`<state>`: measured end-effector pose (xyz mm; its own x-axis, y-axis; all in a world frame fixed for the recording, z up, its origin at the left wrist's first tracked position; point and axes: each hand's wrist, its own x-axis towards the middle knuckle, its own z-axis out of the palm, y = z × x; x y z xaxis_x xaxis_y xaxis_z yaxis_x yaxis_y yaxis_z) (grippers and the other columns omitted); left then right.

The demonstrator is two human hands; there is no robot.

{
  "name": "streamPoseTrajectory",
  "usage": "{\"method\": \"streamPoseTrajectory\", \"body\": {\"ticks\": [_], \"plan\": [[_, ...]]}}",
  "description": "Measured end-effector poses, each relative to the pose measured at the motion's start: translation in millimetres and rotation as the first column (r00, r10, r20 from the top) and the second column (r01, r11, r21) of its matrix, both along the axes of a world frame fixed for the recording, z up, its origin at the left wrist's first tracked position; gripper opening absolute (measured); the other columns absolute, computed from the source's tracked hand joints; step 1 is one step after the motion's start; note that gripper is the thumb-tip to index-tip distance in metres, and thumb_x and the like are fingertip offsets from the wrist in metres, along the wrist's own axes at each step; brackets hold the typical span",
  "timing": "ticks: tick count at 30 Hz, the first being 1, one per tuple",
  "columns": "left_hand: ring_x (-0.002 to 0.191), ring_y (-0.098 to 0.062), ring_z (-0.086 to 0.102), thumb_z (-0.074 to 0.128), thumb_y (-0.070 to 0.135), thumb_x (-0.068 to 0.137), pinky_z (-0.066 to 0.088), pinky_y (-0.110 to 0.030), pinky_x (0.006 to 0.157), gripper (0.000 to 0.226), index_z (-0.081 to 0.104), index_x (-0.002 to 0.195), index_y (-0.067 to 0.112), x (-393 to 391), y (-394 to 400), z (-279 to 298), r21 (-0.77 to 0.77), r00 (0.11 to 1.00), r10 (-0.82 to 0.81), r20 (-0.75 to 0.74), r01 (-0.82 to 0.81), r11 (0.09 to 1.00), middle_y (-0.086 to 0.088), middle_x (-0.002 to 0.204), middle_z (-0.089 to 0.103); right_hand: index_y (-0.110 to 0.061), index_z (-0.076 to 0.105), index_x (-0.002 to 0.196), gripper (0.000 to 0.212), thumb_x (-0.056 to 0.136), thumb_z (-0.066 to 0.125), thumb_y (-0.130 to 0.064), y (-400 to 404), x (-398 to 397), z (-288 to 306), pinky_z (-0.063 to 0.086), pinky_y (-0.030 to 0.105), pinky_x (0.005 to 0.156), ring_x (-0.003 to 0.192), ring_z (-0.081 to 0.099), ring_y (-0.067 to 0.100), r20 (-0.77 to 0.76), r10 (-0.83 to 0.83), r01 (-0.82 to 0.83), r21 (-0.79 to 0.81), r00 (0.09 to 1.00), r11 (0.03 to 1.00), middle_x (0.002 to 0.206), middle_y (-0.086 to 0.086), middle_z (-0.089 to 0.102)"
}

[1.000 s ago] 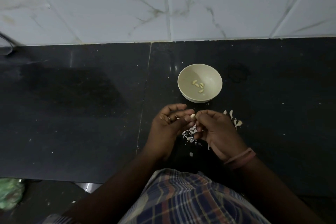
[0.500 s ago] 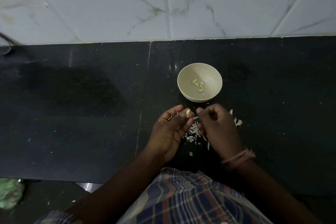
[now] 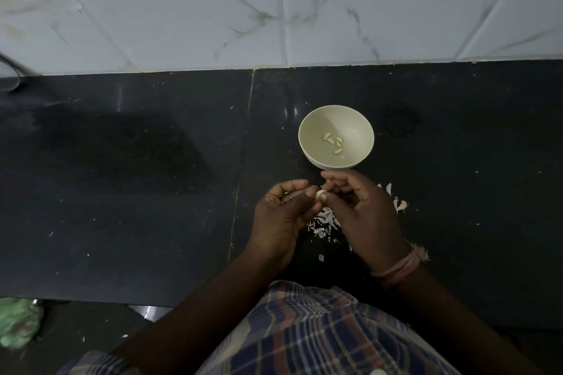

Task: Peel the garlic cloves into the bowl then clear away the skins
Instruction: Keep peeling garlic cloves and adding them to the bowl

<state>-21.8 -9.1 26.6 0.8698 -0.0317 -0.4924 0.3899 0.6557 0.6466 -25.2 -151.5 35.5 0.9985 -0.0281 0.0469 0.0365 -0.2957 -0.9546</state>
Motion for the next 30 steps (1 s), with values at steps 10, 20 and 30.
{"method": "streamPoseTrajectory", "body": {"ticks": [10, 20, 30], "plan": [[0.085, -0.018, 0.074, 0.070, -0.005, 0.072, 0.060, -0.027, 0.077, 0.032, 0.063, 0.103, 0.002, -2, -2, 0, 0.092, 0.988, -0.019, 0.152, 0.005, 0.996, -0.010, 0.089, 0.075, -0.020, 0.058, 0.124, 0.047, 0.086, 0.071, 0.007, 4, -2, 0, 0.057, 0.042, 0.087, 0.092, 0.068, 0.022, -0.048, -0.037, 0.049, 0.267, 0.998, 0.962, 0.093, 0.005, 0.070], [0.088, -0.023, 0.074, 0.063, -0.010, 0.089, 0.060, -0.030, 0.080, 0.019, 0.064, 0.104, 0.001, -5, -1, -2, 0.167, 0.984, -0.039, 0.174, 0.009, 0.986, -0.015, 0.092, 0.074, -0.009, 0.057, 0.120, 0.045, 0.083, 0.074, 0.010, 6, -3, -3, 0.056, 0.026, 0.077, 0.085, 0.068, 0.019, -0.140, -0.084, 0.136, 0.422, 0.987, 0.896, 0.093, 0.015, 0.071], [0.089, -0.021, 0.071, 0.066, -0.012, 0.087, 0.057, -0.032, 0.083, 0.027, 0.066, 0.108, 0.006, -7, -3, -1, 0.261, 0.987, -0.034, 0.159, -0.009, 0.965, -0.012, 0.092, 0.073, -0.005, 0.059, 0.115, 0.038, 0.084, 0.072, 0.011, 11, -6, -5, 0.054, 0.020, 0.074, 0.082, 0.067, 0.014, -0.155, -0.085, 0.144, 0.423, 0.984, 0.895, 0.093, 0.017, 0.070]]}}
